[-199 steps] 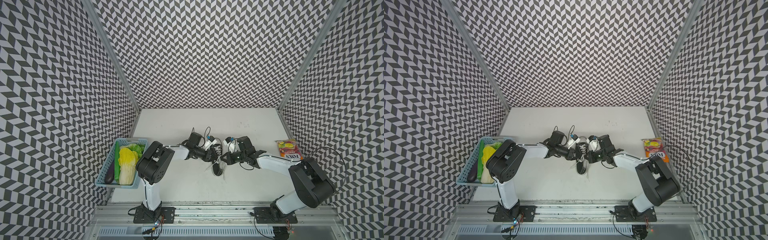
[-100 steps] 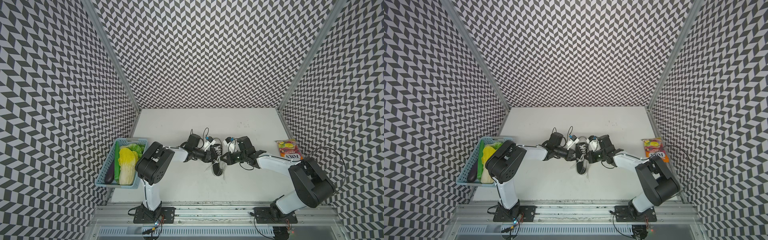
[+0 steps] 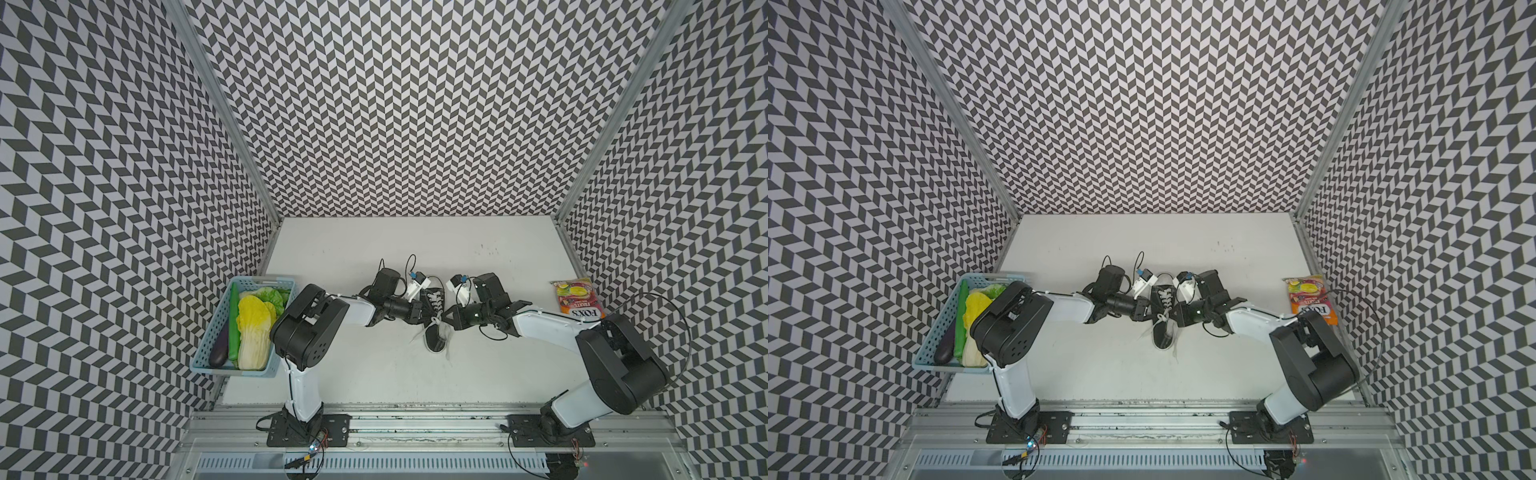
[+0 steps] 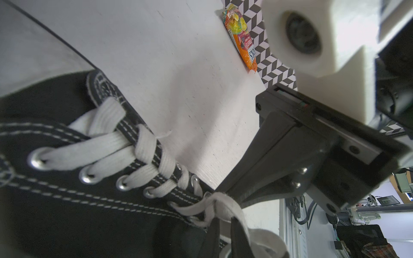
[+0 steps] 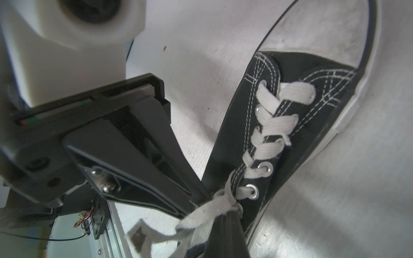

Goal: Tie the shoes
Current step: Cross the shoelace with the shoelace.

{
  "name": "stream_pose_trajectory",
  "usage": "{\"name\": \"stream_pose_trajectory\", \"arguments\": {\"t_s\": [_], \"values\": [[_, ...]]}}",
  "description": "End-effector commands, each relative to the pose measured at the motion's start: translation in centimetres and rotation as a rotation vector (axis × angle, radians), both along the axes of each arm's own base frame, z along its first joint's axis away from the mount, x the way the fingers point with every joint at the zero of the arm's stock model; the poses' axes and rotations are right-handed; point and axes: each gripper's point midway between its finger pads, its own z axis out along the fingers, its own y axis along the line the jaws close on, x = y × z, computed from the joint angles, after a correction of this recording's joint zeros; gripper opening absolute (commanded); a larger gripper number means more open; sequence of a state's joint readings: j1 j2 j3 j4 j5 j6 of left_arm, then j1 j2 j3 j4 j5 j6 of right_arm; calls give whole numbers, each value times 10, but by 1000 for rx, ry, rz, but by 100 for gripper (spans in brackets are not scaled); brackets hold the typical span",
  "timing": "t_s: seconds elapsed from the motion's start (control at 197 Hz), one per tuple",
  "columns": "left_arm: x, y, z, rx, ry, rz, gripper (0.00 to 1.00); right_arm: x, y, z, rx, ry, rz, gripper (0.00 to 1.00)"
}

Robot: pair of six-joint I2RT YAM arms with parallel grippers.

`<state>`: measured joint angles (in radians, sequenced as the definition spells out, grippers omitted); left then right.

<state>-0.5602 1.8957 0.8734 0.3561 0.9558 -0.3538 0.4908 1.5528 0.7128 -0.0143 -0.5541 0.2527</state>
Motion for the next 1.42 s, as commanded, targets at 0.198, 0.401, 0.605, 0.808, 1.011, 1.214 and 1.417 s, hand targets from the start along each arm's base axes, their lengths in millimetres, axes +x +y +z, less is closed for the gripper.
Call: {"name": "stream_pose_trajectory", "arguments": {"t_s": [0.198,0.401,0.605,0.808,1.011,1.214,1.417], "values": [[1,-2,14,-41,-33,-4,22,8,7,8,15,-45,14,0],[4,-1,14,-32,-47,18,22,8,8,8,15,-43,14,0],[3,-5,14,-39,-36,2,21,8,8,8,17,-41,17,0],[-3,-8,10,-37,-19,-19,22,7,8,8,19,-41,19,0],[-6,-9,5,-30,-8,-30,24,7,9,8,24,-42,24,0],[-9,-12,3,-28,0,-43,24,5,12,10,42,-42,41,0],[-8,-16,3,-32,0,-56,17,2,16,13,63,-45,68,0]]}}
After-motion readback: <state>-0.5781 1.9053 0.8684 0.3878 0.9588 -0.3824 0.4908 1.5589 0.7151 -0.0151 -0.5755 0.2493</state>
